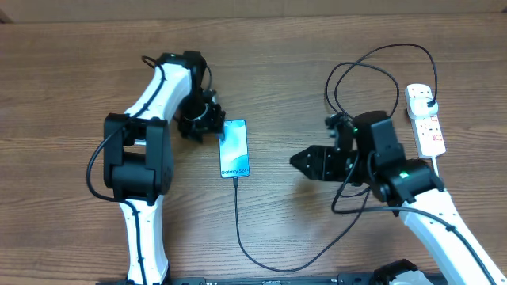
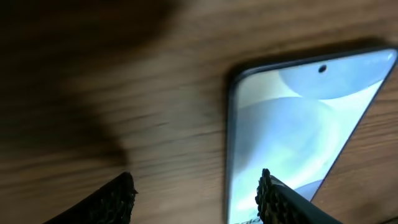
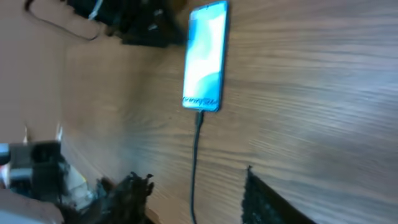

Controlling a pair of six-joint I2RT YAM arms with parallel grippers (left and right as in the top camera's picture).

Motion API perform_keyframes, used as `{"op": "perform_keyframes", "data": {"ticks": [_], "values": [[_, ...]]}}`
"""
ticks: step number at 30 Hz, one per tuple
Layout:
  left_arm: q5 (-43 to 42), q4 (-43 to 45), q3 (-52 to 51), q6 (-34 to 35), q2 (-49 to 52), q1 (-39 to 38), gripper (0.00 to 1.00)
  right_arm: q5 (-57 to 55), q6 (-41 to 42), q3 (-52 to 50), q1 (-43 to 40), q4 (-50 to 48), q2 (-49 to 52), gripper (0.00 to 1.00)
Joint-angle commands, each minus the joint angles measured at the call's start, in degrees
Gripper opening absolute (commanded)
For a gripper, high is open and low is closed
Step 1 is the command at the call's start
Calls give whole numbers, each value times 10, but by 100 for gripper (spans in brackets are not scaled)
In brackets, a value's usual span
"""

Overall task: Plug charger to phone and switch on socket
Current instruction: 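Open the left gripper and raise it away from the phone, then move the right gripper over the white power strip's switch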

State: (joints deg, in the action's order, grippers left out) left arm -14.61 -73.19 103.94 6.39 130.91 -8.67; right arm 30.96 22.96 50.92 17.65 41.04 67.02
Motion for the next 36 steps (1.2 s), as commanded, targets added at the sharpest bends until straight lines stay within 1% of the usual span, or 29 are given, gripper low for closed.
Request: {"op": "perform_keyframes", "data": {"ticks": [1, 3, 6, 8, 9, 10, 11, 16, 22, 29, 36], "values": [[30, -13, 71, -6, -83, 19, 67, -16, -6, 62, -56, 26, -1, 49], [25, -21, 103, -6, -125, 23, 68, -19, -8, 87, -102, 54, -1, 48], [25, -30, 138, -6, -177, 23, 73, -29, -8, 117, -165, 86, -1, 43], [26, -30, 152, -6, -214, 23, 83, -28, -8, 138, -226, 105, -1, 38], [25, -28, 153, -6, -229, 23, 86, -28, -8, 144, -245, 109, 0, 35], [26, -28, 153, -6, -245, 23, 91, -28, -8, 149, -271, 111, 1, 33], [26, -29, 153, -6, -259, 23, 100, -23, -10, 155, -302, 111, 3, 29], [32, -30, 153, -6, -293, 23, 100, 32, -23, 168, -432, 81, 36, 19], [32, -30, 152, -6, -290, 23, 100, 115, -21, 184, -552, 21, 125, 18], [32, -30, 151, -6, -290, 23, 100, 166, -4, 187, -619, -44, 250, 15], [32, -30, 151, -6, -290, 23, 100, 216, 39, 186, -639, -126, 368, 8]]}}
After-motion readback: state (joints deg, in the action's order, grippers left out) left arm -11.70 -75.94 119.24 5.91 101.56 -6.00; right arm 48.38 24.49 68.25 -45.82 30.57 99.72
